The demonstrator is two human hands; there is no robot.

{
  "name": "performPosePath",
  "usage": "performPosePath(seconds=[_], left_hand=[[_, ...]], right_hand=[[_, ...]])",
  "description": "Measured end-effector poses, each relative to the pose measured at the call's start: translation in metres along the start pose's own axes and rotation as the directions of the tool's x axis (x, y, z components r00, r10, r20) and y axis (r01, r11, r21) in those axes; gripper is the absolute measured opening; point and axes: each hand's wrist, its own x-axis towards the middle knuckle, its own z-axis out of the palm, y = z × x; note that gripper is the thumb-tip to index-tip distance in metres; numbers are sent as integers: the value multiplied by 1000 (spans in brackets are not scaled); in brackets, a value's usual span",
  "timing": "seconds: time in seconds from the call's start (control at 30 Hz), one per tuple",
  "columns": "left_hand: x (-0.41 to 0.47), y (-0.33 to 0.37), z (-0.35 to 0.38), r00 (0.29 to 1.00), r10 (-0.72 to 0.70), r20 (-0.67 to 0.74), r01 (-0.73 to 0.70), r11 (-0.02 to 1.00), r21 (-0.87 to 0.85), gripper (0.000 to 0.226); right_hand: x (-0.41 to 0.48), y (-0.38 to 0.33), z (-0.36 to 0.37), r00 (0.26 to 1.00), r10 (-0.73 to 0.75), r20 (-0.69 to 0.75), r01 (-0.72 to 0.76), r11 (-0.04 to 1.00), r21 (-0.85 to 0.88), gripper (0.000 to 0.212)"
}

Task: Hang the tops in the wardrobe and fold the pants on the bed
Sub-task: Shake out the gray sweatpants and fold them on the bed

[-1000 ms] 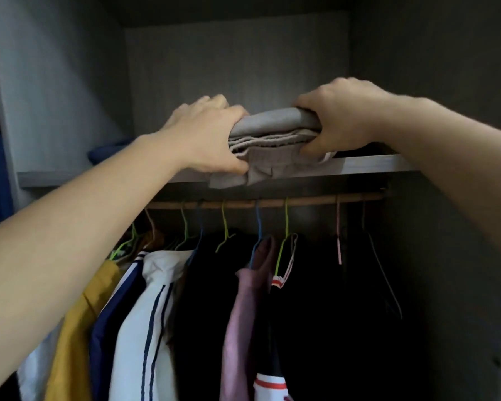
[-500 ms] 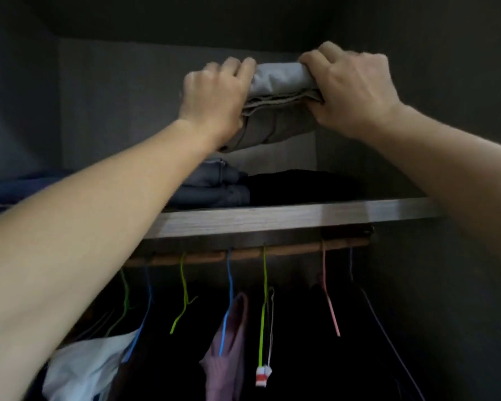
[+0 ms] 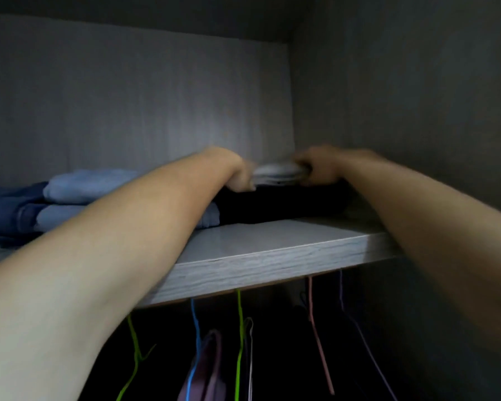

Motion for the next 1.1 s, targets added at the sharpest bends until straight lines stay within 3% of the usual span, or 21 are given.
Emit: performPosePath(seconds=[0.03, 0.07, 0.17, 0.3, 0.4, 0.5, 0.7, 0.9, 1.1], left_hand=[[5, 2, 7, 995, 22, 97, -18, 999, -40, 55], [8, 2, 9, 992, 17, 124, -6, 996, -87, 55], [11, 0, 9, 993, -16, 115, 37, 983, -179, 59], [0, 0, 11, 994, -34, 99, 56, 970, -237, 63], [-24, 4, 3, 999, -29, 14, 32, 963, -269, 54], [-52, 2, -4, 988, -78, -130, 50, 977, -207, 40], [-124, -6, -1, 846, -186, -500, 221, 975, 10, 44], [-175, -12, -3, 794, -255, -552, 305, 952, -2, 52], [-234, 3, 8, 746, -249, -617, 234, 966, -106, 57]], right_hand=[[4, 3, 10, 990, 13, 141, -19, 999, 41, 52], [6, 6, 14, 981, 10, 193, -27, 996, 82, 60], [11, 11, 15, 988, -17, 155, -6, 989, 149, 68], [6, 11, 17, 994, -34, 108, 13, 983, 185, 64], [-4, 3, 9, 998, -2, 56, -9, 982, 188, 64], [-15, -2, 0, 999, 13, -51, -4, 986, 170, 50], [-52, -31, -12, 952, 43, -304, -10, 994, 109, 53], [-110, -56, -26, 926, -81, -369, 84, 996, -10, 55], [-204, -69, -43, 911, -46, -410, 11, 996, -88, 54]])
